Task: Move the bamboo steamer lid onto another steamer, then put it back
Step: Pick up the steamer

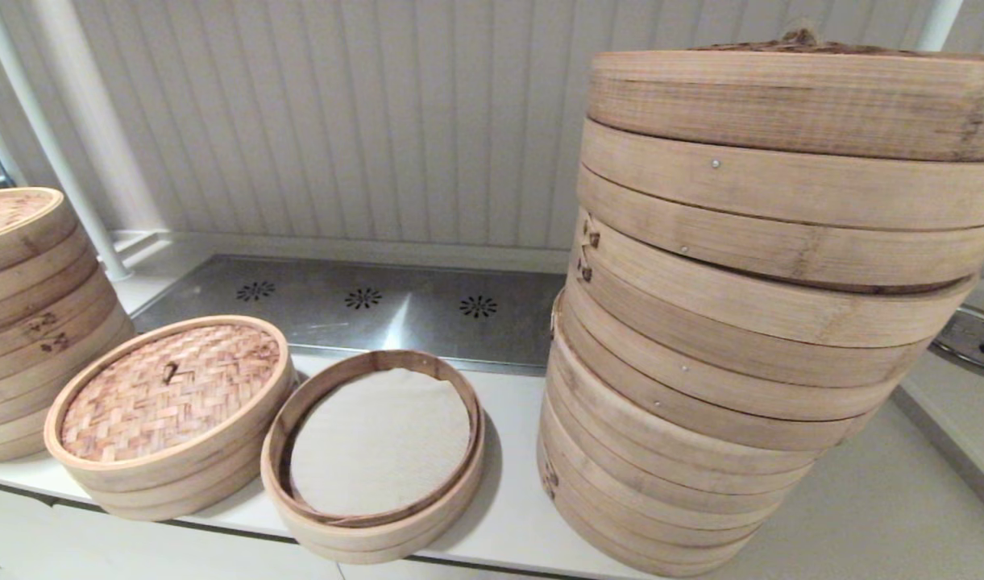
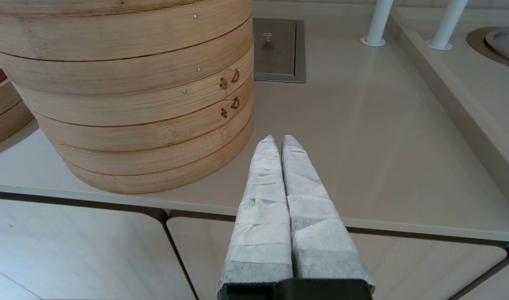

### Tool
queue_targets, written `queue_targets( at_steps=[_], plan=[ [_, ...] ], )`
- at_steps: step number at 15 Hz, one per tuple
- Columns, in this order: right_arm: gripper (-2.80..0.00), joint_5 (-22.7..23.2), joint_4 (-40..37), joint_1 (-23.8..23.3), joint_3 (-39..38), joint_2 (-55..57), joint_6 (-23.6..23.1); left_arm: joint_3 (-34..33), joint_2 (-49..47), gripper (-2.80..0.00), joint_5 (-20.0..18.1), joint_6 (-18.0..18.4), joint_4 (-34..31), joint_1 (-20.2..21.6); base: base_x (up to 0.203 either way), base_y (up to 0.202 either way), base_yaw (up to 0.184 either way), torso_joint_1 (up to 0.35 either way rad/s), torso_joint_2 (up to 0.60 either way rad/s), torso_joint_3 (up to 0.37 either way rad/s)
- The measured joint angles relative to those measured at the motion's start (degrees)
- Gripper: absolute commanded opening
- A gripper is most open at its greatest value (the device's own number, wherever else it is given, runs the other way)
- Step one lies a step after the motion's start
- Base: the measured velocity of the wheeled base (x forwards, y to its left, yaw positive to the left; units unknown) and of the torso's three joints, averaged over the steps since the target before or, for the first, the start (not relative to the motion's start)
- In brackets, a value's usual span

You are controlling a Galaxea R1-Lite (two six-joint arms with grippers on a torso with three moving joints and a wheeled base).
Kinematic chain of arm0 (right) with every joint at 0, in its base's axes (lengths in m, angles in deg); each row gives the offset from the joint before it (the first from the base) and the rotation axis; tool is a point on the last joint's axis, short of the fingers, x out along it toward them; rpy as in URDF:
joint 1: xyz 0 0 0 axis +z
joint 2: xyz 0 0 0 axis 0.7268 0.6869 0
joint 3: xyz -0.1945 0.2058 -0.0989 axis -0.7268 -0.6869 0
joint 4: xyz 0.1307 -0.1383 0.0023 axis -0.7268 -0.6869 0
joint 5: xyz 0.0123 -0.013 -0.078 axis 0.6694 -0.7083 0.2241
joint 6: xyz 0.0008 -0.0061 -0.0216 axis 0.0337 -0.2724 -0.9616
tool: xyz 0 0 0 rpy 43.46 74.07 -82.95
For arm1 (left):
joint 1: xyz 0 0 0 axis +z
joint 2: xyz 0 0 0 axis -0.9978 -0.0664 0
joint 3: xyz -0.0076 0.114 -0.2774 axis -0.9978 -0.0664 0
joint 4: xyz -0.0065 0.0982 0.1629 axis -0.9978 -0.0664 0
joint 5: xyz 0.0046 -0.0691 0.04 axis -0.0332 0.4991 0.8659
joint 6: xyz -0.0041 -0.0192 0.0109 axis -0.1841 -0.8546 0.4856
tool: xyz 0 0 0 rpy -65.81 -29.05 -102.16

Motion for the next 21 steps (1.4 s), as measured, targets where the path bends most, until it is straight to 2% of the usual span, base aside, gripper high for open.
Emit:
queue_targets(
  at_steps=[1,5,8,10,14,17,19,21],
  plan=[
    [-2.80,0.00,0.00,0.01,0.00,0.00,0.02,-3.06,2.24,-2.80,-1.06,0.11,-0.02,-0.02,0.000,0.000,0.000,0.000,0.00,0.000],
    [-2.80,0.00,0.00,0.00,0.00,0.00,0.00,-9.95,7.68,-2.80,-10.33,0.32,-0.48,-1.55,0.000,0.000,0.000,0.000,0.00,0.000],
    [-2.80,0.00,0.00,0.02,0.00,0.00,0.02,-11.81,9.64,-2.80,-10.48,0.19,-0.75,-6.81,0.000,0.000,0.000,0.000,0.00,0.000],
    [-2.80,0.00,0.00,0.00,0.00,0.00,0.02,-13.72,12.36,-2.80,-7.54,0.35,-0.62,-9.16,0.000,0.000,0.000,0.000,0.00,0.000],
    [-2.80,0.00,0.00,0.00,0.00,0.00,0.00,-19.51,16.84,-2.80,4.90,2.81,4.37,-10.64,0.000,0.000,0.000,0.000,0.00,0.000],
    [-2.80,0.02,0.00,0.02,0.00,0.00,0.02,-27.70,18.26,-2.80,13.01,6.09,16.52,-11.04,0.000,0.000,0.000,0.000,0.00,0.000],
    [-2.80,0.01,0.00,0.02,0.00,0.00,0.02,-31.42,19.59,-2.80,14.82,6.68,22.42,-11.47,0.000,0.000,0.000,0.000,0.00,0.000],
    [-2.80,0.01,0.00,0.00,0.00,0.00,0.02,-32.38,21.96,-2.80,14.93,6.98,21.68,-12.13,0.000,0.000,0.000,0.000,0.00,0.000]
  ],
)
